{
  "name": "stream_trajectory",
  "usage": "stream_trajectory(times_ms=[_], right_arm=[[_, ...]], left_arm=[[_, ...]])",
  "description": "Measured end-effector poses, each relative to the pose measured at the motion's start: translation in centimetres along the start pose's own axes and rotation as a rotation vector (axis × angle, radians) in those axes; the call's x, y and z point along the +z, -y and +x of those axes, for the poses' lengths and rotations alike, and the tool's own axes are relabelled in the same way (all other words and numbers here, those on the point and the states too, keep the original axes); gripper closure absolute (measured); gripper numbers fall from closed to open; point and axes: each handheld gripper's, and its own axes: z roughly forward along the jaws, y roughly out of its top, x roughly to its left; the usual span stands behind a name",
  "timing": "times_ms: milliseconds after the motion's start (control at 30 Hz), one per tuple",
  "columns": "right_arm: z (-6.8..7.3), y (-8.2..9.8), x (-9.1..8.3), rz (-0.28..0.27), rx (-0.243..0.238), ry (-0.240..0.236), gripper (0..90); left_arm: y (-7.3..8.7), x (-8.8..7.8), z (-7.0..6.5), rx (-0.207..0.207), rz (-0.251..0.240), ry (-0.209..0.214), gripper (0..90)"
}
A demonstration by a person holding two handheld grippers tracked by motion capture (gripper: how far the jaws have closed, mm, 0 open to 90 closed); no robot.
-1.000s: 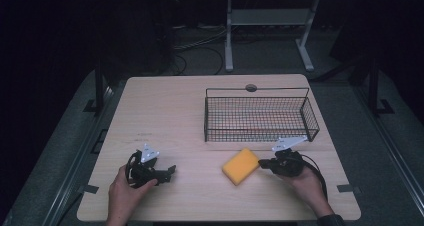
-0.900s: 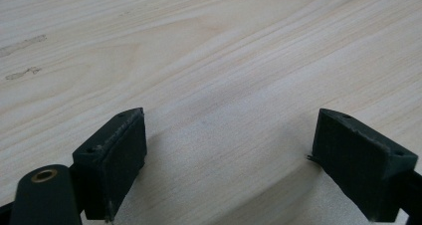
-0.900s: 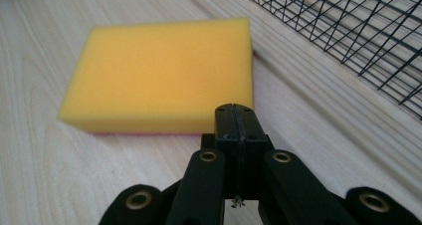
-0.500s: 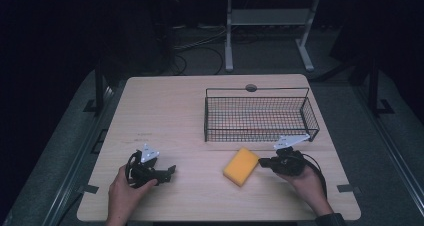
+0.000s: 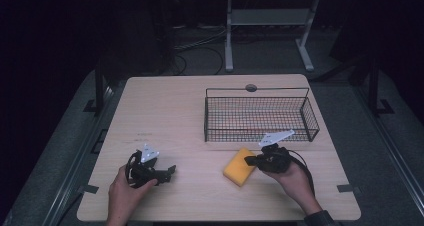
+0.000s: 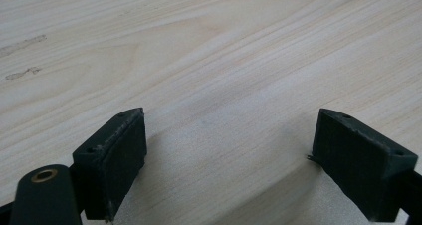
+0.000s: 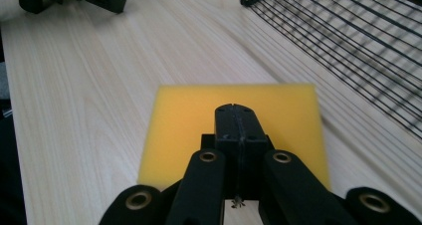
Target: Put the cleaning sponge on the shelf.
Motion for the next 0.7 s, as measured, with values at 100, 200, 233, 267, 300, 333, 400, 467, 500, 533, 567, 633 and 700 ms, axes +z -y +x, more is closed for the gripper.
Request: stream_trajectory(times_ms=[100,200,233,267,300,333,400,467,500,533,567,633,700], right_arm=[[0.4,-0.6,0.6,0.005,-0.016,-0.011,89.5],[0.7,-1.1,1.3,0.015,-0.034,-0.02,89.5],[0.8,-1.3,1.5,0.017,-0.037,-0.024,89.6],[0.9,-1.5,1.8,0.021,-0.045,-0.029,89.5],[1.0,-1.6,2.0,0.022,-0.052,-0.032,89.5],[1.0,-1.6,2.0,0.022,-0.052,-0.032,89.5],[1.4,-2.1,2.8,0.03,-0.06,-0.039,89.5],[1.7,-2.5,3.3,0.029,-0.069,-0.048,89.5],[1.9,-2.7,3.6,0.029,-0.074,-0.05,89.6],[2.1,-2.8,3.8,0.03,-0.077,-0.055,89.6],[2.3,-3.0,4.0,0.034,-0.085,-0.057,89.6],[2.6,-3.3,4.5,0.037,-0.089,-0.064,89.6],[2.8,-3.6,5.0,0.045,-0.097,-0.065,89.6]], left_arm=[[0.0,0.0,0.0,0.0,0.0,0.0,13.1],[0.0,0.0,0.0,-0.003,-0.002,0.0,13.1],[0.0,0.0,0.0,-0.003,-0.003,0.0,13.1],[0.0,0.0,0.0,-0.003,-0.003,0.0,13.2],[0.0,0.0,0.0,-0.003,-0.003,0.0,13.1],[0.0,0.0,0.0,-0.003,-0.003,0.0,13.1],[0.0,0.0,0.0,-0.003,-0.003,0.0,13.1],[0.0,0.0,0.0,-0.003,-0.003,0.0,13.2],[0.0,0.0,0.0,-0.003,-0.003,0.0,13.1],[0.0,0.0,0.0,-0.003,-0.003,-0.001,13.1],[0.0,0.0,0.0,-0.003,-0.003,-0.001,13.1],[0.0,0.0,0.0,-0.003,-0.003,0.0,13.1],[0.0,0.0,0.0,-0.003,-0.003,0.0,13.2]])
